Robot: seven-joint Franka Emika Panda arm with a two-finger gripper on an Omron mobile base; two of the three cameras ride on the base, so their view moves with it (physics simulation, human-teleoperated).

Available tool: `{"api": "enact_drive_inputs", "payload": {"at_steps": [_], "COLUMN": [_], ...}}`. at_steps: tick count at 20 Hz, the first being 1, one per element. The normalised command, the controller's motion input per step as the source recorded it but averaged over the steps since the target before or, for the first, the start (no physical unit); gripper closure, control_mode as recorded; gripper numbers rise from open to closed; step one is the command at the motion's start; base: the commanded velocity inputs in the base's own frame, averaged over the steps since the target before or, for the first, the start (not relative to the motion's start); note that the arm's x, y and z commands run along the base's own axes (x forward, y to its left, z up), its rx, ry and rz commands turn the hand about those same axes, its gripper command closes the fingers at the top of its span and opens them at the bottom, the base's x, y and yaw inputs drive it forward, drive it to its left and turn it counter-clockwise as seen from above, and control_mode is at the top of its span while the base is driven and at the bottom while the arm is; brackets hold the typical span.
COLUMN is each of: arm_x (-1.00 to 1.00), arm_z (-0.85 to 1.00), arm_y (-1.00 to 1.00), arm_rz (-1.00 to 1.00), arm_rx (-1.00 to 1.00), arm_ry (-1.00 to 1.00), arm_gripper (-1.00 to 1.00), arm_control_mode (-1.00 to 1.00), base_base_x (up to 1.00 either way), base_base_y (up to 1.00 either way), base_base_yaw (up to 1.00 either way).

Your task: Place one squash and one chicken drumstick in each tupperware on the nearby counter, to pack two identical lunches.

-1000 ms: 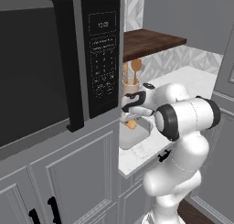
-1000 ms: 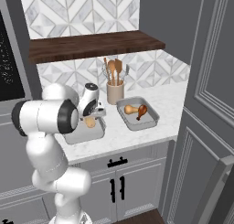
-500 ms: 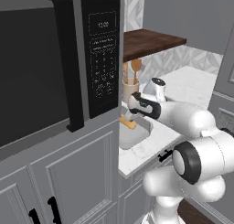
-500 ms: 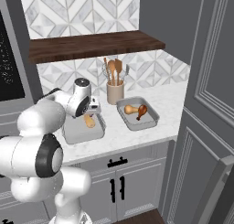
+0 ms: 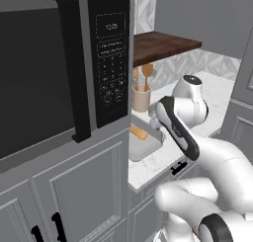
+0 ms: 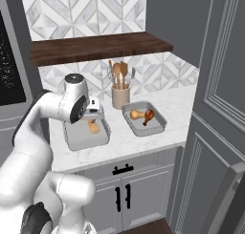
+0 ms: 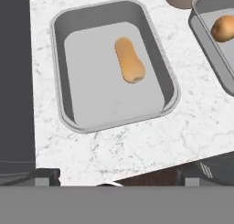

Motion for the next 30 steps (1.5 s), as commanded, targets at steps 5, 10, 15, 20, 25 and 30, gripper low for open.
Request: {"api": "enact_drive_inputs", "payload": {"at_steps": [5,10,15,20,25,30], "arm_x": [-1.0,-0.94,-0.93,-0.76,-0.07,-0.04], "arm_z": [0.57,0.6,0.65,0.81,0.45,0.0], "arm_y": [-0.25,-0.12,-0.02,0.01,0.01,-0.02], "arm_rz": [-0.06,-0.04,-0.03,-0.11,-0.14,-0.04], "arm_rx": [-0.01,0.0,0.0,-0.01,-0.01,0.0], "arm_ry": [0.0,-0.27,-0.21,-0.07,0.01,0.0], "arm_gripper": [-1.0,-1.0,-1.0,-1.0,-1.0,-1.0], "arm_control_mode": [-1.0,-1.0,-1.0,-1.0,-1.0,1.0], "base_base_x": [0.0,0.0,0.0,0.0,0.0,-0.54], "base_base_y": [0.0,0.0,0.0,0.0,0.0,-0.01], "base_base_yaw": [0.0,0.0,0.0,0.0,0.0,0.0]}}
